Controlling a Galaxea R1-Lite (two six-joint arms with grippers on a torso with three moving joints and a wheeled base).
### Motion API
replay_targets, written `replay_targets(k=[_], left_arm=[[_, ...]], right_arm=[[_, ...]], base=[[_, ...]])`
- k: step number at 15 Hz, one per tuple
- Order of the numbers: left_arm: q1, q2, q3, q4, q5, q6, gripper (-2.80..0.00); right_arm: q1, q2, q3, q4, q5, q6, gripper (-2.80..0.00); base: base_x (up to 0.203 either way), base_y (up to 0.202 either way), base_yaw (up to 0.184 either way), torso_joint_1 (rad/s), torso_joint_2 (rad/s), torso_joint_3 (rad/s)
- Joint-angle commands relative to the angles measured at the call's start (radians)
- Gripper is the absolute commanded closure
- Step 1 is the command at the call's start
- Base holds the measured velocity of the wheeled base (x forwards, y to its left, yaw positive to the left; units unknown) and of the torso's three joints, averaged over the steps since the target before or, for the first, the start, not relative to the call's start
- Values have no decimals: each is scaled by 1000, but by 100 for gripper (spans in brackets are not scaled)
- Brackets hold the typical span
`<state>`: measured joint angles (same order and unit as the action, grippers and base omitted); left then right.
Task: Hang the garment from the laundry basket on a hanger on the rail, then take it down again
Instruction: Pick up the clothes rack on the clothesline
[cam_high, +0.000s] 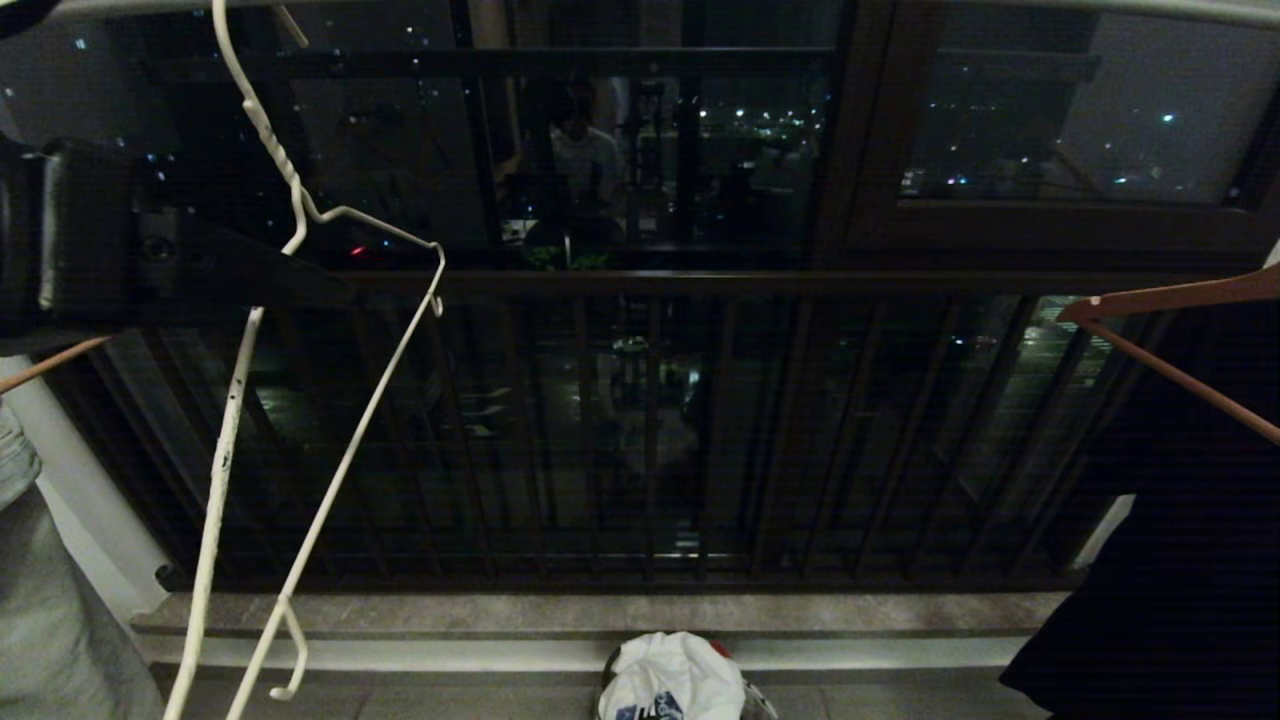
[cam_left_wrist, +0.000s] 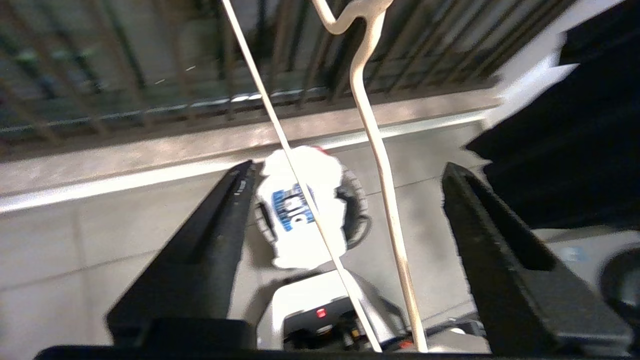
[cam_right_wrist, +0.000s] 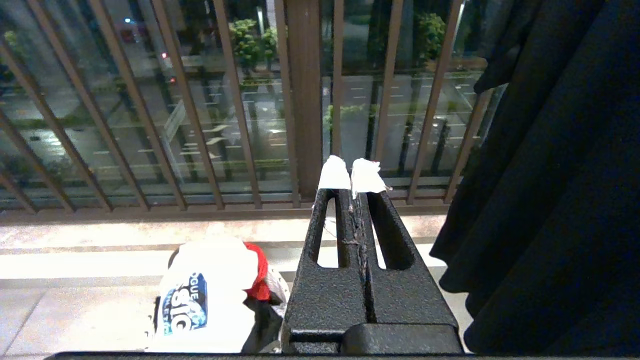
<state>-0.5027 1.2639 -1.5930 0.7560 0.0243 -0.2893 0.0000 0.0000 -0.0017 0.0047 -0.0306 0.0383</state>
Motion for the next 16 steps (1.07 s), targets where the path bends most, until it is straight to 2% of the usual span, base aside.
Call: replay_targets(k=[1, 5, 9, 10, 16], left_arm=[[-70, 33, 20, 2, 95, -30, -280], [-143, 30, 112, 0, 273, -95, -280], [-192, 26, 130, -1, 351, -135, -280], [-196, 25, 133, -2, 371, -138, 0], [-203, -28, 191, -29, 400, -137, 0]], right_arm=[[0, 2, 0, 0, 0, 0, 0], [0, 2, 0, 0, 0, 0, 0], [0, 2, 0, 0, 0, 0, 0], [0, 2, 0, 0, 0, 0, 0], [0, 2, 0, 0, 0, 0, 0]], base=[[0, 0, 0, 0, 0, 0], [0, 0, 0, 0, 0, 0], [0, 0, 0, 0, 0, 0], [0, 0, 0, 0, 0, 0], [0, 0, 0, 0, 0, 0]])
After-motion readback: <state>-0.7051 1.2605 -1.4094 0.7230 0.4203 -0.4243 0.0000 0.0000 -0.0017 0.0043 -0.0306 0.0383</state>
